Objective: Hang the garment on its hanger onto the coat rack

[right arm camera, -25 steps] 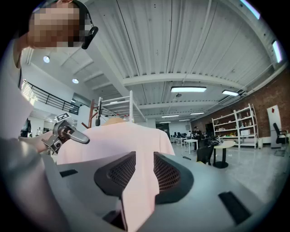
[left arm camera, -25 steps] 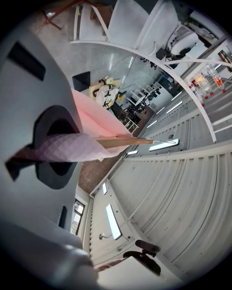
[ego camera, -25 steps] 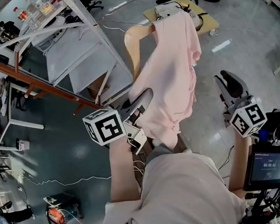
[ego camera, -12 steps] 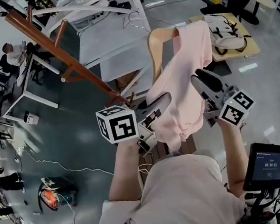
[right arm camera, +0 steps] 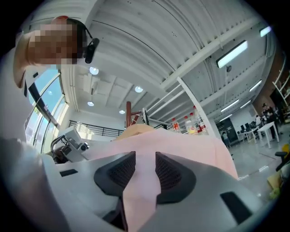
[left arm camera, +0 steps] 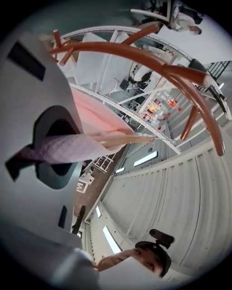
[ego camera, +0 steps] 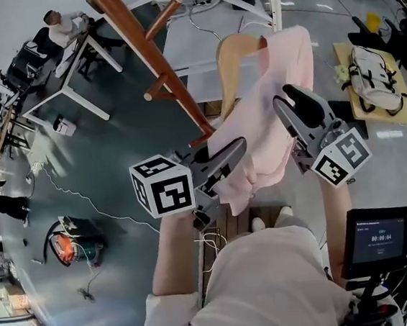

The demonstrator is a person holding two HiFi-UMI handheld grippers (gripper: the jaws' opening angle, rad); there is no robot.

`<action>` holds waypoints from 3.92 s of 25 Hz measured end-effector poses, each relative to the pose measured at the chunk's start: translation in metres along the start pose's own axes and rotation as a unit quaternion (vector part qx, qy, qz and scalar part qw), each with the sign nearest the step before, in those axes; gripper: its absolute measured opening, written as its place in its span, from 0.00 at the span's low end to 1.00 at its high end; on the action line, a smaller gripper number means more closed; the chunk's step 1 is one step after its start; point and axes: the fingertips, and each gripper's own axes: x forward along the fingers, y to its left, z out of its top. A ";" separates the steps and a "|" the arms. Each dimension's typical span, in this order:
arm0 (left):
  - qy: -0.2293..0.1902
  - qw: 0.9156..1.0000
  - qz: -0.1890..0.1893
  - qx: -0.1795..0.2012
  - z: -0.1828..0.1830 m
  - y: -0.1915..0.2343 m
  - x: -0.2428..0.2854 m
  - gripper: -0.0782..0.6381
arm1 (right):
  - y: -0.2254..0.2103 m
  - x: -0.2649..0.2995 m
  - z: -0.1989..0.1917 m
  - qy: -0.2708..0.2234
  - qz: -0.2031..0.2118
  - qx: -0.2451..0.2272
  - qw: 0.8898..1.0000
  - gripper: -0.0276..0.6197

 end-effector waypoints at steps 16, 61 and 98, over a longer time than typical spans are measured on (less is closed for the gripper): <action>-0.029 0.994 0.088 0.059 0.058 -0.009 -0.067 0.13 | 0.058 0.092 0.036 -0.025 0.120 -0.023 0.992 0.25; 0.056 0.997 0.039 0.047 -0.073 0.033 -0.220 0.13 | 0.198 0.080 -0.073 -0.038 0.225 0.210 0.951 0.25; 0.114 0.985 -0.123 0.040 -0.082 0.138 -0.148 0.13 | 0.111 0.085 -0.147 0.026 0.063 0.184 0.981 0.25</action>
